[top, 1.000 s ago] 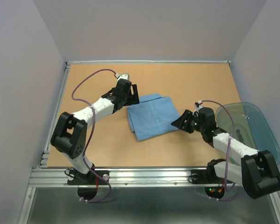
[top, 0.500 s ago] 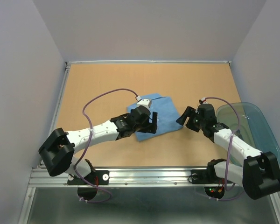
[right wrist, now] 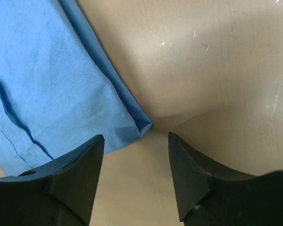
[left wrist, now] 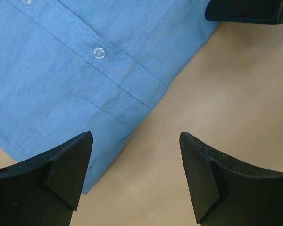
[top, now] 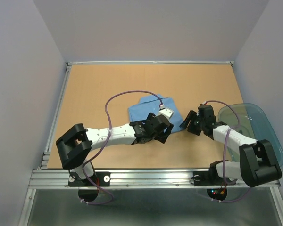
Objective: Fold and stack the long sleeve shirts
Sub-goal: Fold the shirt
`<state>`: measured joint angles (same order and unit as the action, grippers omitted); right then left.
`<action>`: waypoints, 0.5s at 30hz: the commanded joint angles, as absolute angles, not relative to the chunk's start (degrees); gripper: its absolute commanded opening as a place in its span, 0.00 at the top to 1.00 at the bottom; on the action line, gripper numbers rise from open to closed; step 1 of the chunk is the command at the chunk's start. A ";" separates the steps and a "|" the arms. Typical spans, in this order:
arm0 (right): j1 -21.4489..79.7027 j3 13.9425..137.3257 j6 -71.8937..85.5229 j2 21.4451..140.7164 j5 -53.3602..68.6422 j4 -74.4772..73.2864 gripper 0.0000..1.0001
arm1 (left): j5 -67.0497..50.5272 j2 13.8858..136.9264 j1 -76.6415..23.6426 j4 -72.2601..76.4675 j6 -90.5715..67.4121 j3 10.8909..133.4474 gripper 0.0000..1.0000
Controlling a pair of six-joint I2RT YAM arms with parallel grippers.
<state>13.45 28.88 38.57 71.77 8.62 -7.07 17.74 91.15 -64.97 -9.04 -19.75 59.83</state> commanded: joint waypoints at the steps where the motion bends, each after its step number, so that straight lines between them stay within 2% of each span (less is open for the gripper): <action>1: 13.10 31.20 37.80 74.62 10.89 -4.23 0.43 | 22.22 92.72 -66.79 -5.72 -12.85 61.35 0.14; 4: 13.18 30.76 37.44 76.46 14.05 -1.41 0.49 | 26.17 95.00 -69.07 -4.49 -8.29 61.79 0.13; 7: 13.18 30.76 37.09 77.34 16.69 -0.53 0.61 | 27.95 96.06 -70.48 -1.42 -4.85 61.26 0.12; 8: 13.18 30.67 37.09 77.08 17.22 -0.53 0.69 | 27.95 96.06 -70.66 -0.36 -3.01 60.82 0.12; 10: 13.18 30.59 37.18 75.86 18.54 -0.53 0.77 | 27.86 95.63 -70.84 4.56 -0.98 58.89 0.12; 11: 13.18 30.67 37.44 74.20 18.89 -0.53 0.85 | 27.77 95.54 -71.01 5.96 1.38 58.28 0.11; 13: 13.18 30.67 38.40 71.38 20.12 -0.53 0.95 | 28.56 95.54 -71.36 9.03 3.07 57.31 0.11; 15: 13.10 30.76 39.46 70.05 21.26 -0.53 0.98 | 29.18 95.97 -71.28 10.63 5.78 57.22 0.11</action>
